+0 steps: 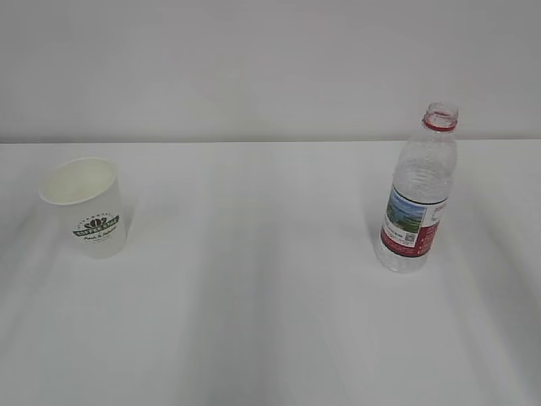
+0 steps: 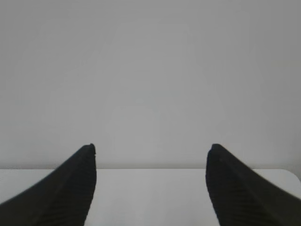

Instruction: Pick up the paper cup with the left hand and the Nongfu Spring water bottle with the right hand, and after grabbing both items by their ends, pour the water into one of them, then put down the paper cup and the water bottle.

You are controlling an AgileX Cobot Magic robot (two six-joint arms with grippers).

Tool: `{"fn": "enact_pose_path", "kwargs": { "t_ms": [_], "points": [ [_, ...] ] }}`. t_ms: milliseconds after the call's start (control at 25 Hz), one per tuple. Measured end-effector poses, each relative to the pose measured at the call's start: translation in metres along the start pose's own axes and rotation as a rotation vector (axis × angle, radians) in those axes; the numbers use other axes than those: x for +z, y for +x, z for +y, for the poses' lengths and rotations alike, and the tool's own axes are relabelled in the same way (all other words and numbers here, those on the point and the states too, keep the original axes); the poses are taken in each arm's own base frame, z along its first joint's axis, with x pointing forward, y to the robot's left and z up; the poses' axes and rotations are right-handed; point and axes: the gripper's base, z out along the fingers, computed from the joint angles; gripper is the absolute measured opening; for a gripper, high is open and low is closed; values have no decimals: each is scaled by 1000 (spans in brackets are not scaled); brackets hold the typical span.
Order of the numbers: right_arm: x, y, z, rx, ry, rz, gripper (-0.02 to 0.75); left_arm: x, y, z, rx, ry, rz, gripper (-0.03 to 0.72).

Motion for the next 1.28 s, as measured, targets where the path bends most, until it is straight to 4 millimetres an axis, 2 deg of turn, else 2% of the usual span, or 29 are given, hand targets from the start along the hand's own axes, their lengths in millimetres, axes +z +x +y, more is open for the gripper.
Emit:
{"fn": "enact_pose_path", "kwargs": {
  "t_ms": [240, 360, 560, 920, 1120, 1280],
  "points": [
    [24, 15, 0, -1, -2, 55, 549, 0, 34, -3, -25, 16, -21, 457],
    [29, 21, 5, -22, -26, 43, 549, 1, 45, -3, -40, 20, -36, 454],
    [26, 38, 17, -45, -87, 6, 550, 10, 60, -4, -48, 29, -56, 449],
    [16, 70, 17, -34, -98, -13, 549, 25, 71, -5, -53, 34, -47, 444],
    [10, 86, 15, -26, -100, -10, 549, 26, 74, -5, -53, 35, -40, 444],
    [2, 101, 14, -1, -103, -15, 549, 19, 91, -6, -56, 40, -40, 444]
  ]
}}
